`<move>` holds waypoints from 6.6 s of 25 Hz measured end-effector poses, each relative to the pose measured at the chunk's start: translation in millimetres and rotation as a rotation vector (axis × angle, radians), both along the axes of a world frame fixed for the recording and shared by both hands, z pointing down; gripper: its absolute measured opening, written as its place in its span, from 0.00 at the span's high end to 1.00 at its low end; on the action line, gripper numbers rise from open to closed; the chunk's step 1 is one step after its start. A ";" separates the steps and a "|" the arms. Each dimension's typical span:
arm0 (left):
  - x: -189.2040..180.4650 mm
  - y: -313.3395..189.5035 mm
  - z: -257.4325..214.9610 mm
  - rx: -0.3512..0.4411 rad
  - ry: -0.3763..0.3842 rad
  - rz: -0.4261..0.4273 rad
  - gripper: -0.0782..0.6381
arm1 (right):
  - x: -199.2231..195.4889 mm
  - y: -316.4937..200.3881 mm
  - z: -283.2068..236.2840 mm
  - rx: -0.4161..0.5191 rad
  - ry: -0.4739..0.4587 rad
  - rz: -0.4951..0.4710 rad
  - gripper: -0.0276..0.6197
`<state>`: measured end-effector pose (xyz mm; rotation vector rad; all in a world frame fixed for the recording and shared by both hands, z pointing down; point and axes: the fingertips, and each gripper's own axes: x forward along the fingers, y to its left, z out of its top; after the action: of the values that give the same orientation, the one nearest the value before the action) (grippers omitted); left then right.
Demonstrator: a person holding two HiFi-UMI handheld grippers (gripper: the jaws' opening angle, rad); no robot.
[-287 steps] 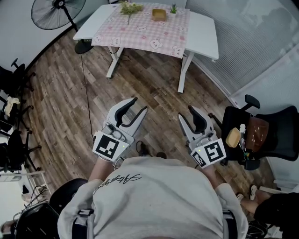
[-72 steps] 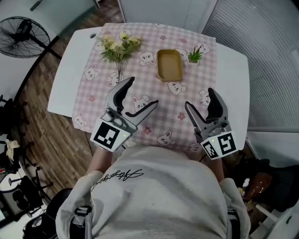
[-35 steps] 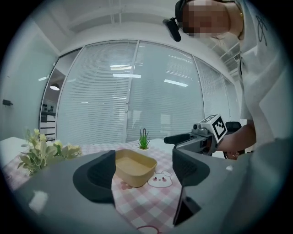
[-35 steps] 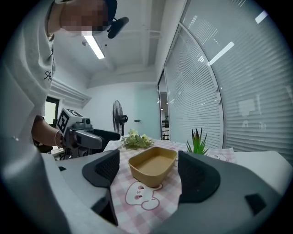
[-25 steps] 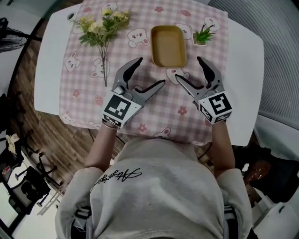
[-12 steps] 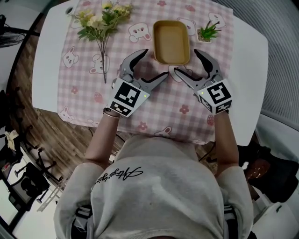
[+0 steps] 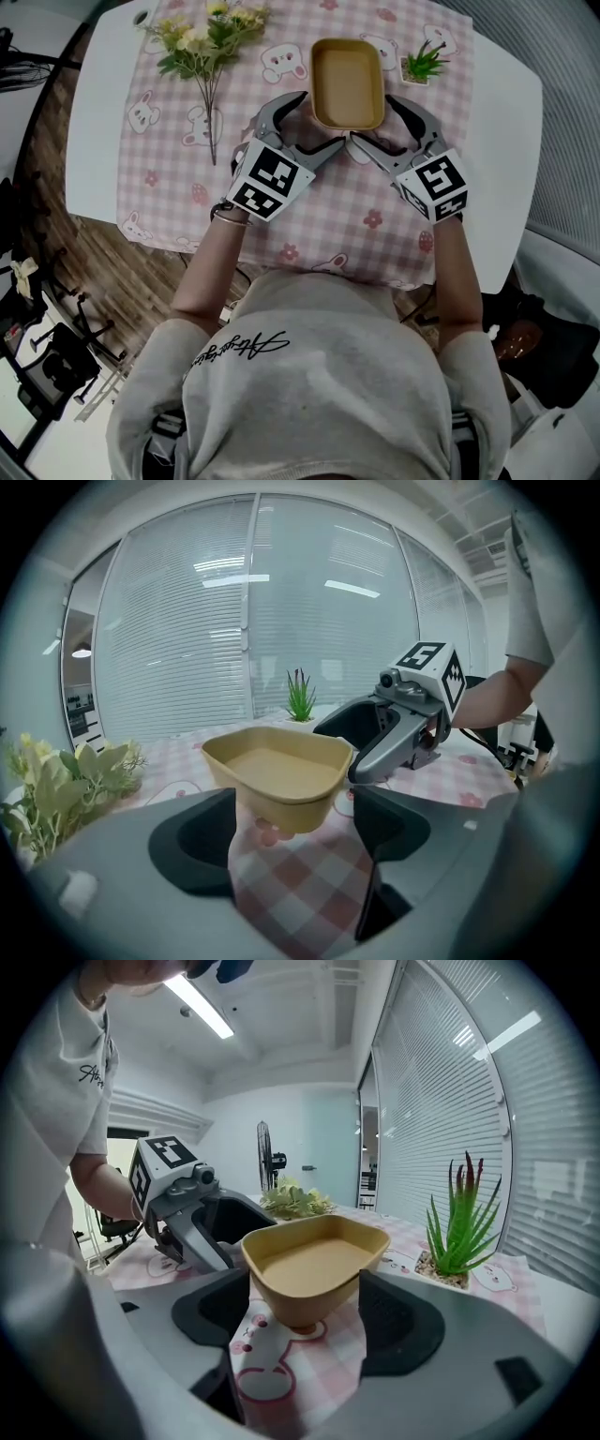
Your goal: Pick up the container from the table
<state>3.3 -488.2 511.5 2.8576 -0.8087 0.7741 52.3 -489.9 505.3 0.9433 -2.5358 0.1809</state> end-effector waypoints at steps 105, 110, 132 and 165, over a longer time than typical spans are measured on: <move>-6.0 181.4 -130.1 0.114 0.006 -0.185 0.48 | -14.9 180.5 -130.6 0.141 -0.079 -0.106 0.49; -3.9 184.3 -142.7 0.129 0.031 -0.188 0.48 | -12.2 183.2 -144.2 0.164 -0.095 -0.121 0.49; -15.9 230.3 -203.1 0.193 0.080 -0.220 0.48 | -22.3 228.0 -205.0 0.235 -0.172 -0.174 0.50; -10.3 266.0 -235.5 0.240 0.118 -0.214 0.48 | -15.5 263.6 -238.5 0.265 -0.216 -0.196 0.50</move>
<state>-7.0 -222.2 276.1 2.9142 -1.2405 0.5082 36.8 -226.3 266.8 0.7979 -2.8851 -0.1219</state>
